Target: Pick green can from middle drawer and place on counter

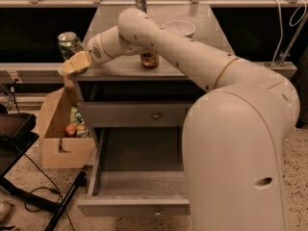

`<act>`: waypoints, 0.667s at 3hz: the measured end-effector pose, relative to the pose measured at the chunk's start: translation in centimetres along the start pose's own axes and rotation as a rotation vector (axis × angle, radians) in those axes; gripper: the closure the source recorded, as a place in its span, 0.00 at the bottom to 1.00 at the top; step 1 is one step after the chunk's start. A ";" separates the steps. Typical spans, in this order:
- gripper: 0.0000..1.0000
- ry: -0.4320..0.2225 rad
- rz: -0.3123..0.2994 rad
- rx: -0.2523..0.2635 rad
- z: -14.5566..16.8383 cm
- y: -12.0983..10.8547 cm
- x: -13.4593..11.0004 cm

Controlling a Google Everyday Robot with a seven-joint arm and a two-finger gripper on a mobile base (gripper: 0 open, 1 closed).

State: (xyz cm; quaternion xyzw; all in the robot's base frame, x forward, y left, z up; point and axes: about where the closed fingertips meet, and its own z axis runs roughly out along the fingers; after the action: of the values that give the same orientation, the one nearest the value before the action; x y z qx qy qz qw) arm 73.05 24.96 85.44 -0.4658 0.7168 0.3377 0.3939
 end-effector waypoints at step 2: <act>0.00 0.046 -0.042 0.006 -2.5 -0.5 -3.7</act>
Offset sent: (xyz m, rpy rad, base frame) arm 0.0239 -0.0281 0.1172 -0.1396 -0.0651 0.0412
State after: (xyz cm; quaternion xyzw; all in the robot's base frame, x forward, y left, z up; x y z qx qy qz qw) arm 73.86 24.13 89.82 -0.4874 0.7166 0.3163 0.3858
